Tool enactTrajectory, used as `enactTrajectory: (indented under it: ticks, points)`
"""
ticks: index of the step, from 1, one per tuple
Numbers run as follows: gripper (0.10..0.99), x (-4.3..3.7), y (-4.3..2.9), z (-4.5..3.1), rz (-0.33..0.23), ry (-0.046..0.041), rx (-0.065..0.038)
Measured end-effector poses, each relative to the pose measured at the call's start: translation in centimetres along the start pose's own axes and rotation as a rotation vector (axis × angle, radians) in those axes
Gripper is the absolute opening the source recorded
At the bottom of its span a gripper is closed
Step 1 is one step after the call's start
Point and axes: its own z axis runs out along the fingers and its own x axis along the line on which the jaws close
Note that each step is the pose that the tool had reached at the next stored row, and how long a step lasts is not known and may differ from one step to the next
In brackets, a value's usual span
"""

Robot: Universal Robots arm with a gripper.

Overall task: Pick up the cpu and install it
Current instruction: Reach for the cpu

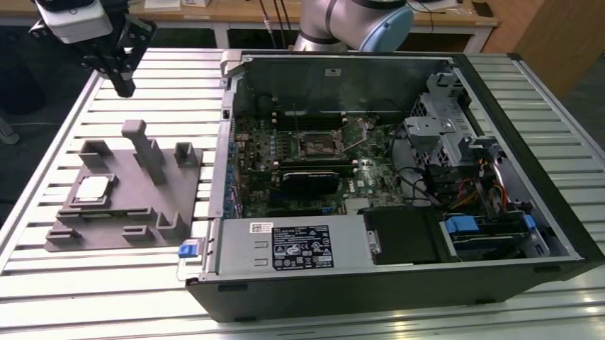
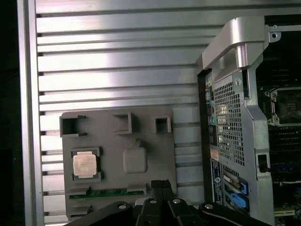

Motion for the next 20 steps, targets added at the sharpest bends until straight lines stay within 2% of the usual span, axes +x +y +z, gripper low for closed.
enactTrajectory:
  ticks: [14, 20]
  points:
    - [0.106, 3.21, -0.28, 0.78, 0.000, 0.0000, 0.000]
    - [0.106, 4.48, -0.40, 1.39, 0.000, 0.0000, 0.000]
